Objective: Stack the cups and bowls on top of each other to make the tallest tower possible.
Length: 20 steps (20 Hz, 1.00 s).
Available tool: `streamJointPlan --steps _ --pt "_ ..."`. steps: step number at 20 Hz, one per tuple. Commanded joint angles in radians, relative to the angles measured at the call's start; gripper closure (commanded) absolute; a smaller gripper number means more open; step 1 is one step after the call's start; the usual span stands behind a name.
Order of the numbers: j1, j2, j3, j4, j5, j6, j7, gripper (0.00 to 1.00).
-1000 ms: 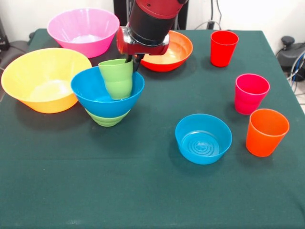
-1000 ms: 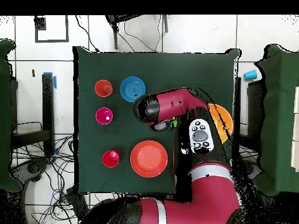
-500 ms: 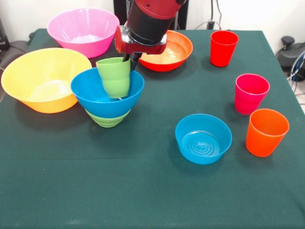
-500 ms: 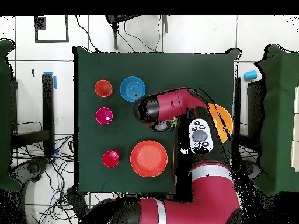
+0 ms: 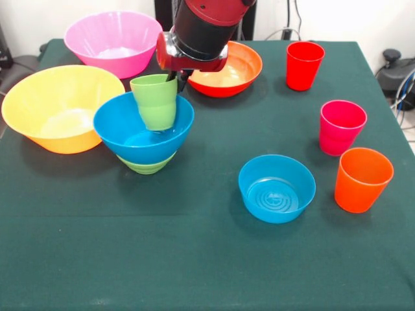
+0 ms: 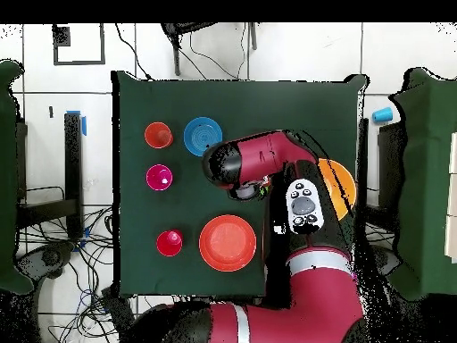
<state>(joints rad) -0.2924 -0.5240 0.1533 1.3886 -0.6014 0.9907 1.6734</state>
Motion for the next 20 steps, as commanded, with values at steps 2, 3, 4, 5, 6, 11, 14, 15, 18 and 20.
streamJointPlan --steps 2,3,4,5,6,11,14,15,18,20 --pt "0.020 0.017 0.068 -0.050 -0.106 0.072 -0.279 1.00" --pt "0.012 0.014 0.074 -0.043 -0.101 0.070 -0.285 1.00" --pt "0.007 0.012 0.077 -0.039 -0.098 0.071 -0.290 1.00" --pt "0.002 0.011 0.082 -0.036 -0.097 0.066 -0.295 1.00" --pt "-0.003 0.011 0.087 -0.032 -0.096 0.061 -0.300 1.00" --pt "-0.011 0.014 0.095 -0.035 -0.103 0.052 -0.313 1.00" --pt "-0.010 0.019 0.097 -0.039 -0.103 0.053 -0.310 1.00" --pt "-0.010 0.021 0.098 -0.042 -0.102 0.056 -0.310 1.00" --pt "-0.009 0.028 0.098 -0.054 -0.105 0.062 -0.312 1.00" --pt "-0.005 0.040 0.097 -0.073 -0.113 0.067 -0.314 1.00"
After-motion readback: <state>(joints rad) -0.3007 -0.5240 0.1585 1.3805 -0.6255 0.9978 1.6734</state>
